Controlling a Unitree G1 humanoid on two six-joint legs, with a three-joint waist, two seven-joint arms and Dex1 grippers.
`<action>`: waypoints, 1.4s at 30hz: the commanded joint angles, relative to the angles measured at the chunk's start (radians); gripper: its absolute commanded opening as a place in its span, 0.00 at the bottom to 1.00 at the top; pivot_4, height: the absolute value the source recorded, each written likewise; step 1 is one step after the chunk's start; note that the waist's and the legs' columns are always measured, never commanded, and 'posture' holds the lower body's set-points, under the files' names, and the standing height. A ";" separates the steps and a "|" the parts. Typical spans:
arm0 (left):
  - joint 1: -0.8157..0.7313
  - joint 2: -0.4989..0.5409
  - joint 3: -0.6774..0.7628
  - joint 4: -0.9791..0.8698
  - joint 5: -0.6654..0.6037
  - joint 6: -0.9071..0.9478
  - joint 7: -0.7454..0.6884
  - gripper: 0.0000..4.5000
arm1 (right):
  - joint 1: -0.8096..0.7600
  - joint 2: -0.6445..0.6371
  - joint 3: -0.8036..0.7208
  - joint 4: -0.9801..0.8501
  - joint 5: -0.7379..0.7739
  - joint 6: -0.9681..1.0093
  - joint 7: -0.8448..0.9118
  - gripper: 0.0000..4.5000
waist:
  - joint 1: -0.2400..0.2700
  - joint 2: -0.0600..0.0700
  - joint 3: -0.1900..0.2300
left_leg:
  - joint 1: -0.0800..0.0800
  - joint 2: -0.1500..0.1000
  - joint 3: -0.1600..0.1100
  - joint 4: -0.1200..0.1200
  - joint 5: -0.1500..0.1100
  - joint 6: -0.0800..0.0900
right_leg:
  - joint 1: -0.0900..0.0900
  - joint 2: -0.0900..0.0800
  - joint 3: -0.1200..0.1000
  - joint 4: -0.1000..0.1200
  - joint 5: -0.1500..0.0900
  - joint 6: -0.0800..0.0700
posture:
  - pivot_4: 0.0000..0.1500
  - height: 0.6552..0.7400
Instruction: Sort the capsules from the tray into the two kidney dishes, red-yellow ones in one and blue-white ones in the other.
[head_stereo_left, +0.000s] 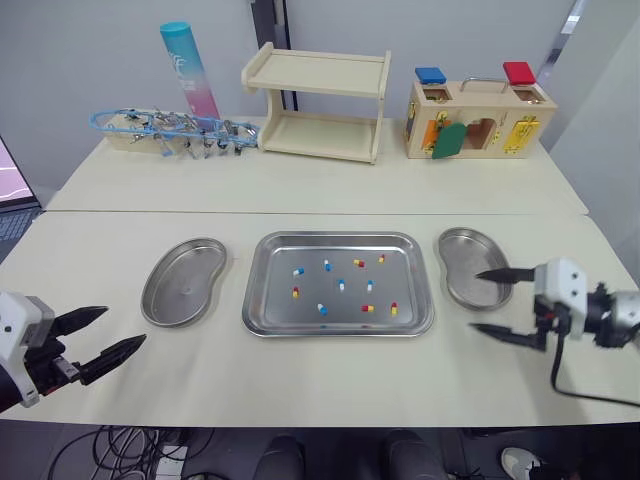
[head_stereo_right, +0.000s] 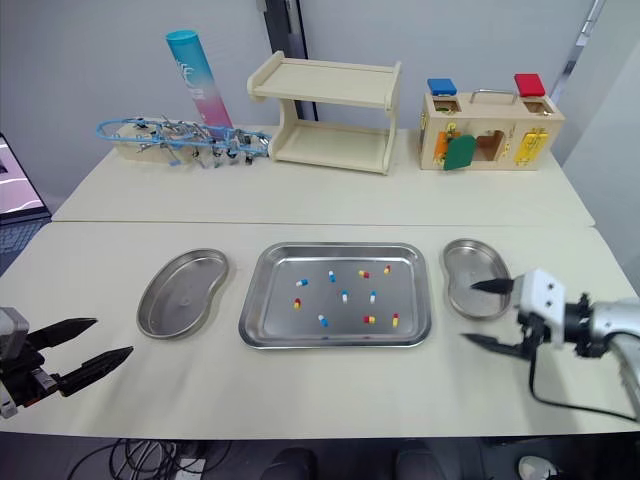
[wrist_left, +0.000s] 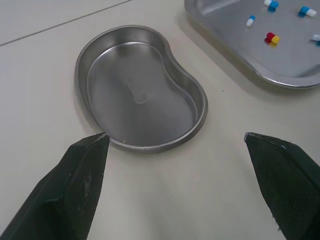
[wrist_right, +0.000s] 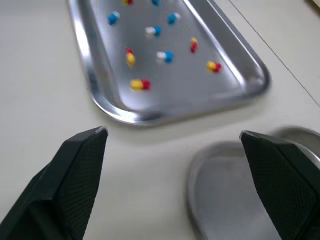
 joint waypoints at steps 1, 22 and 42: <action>0.004 0.014 0.019 -0.073 -0.038 0.033 -0.010 0.99 | 0.054 0.084 0.035 -0.143 0.013 -0.012 -0.085 1.00 | 0.001 0.000 0.000 | 0.000 0.000 0.000 0.000 0.000 0.000 | 0.000 0.000 0.000 0.000 0.000 0.000 | 1.00 1.00; -0.521 0.059 -0.533 -0.128 0.032 0.071 -0.023 0.95 | 0.105 0.329 0.279 -0.142 -0.155 -0.151 -0.259 1.00 | 0.015 -0.002 0.000 | 0.000 0.000 0.000 -0.001 0.000 0.000 | 0.001 0.001 0.000 -0.003 0.001 0.000 | 1.00 1.00; -0.994 -0.179 -0.948 0.538 0.392 -0.324 -0.242 0.66 | 0.175 0.326 0.316 -0.188 -0.171 -0.149 -0.322 1.00 | 0.015 -0.002 0.000 | -0.001 0.000 -0.001 0.000 0.000 0.000 | 0.000 0.001 -0.001 -0.003 0.001 0.000 | 1.00 1.00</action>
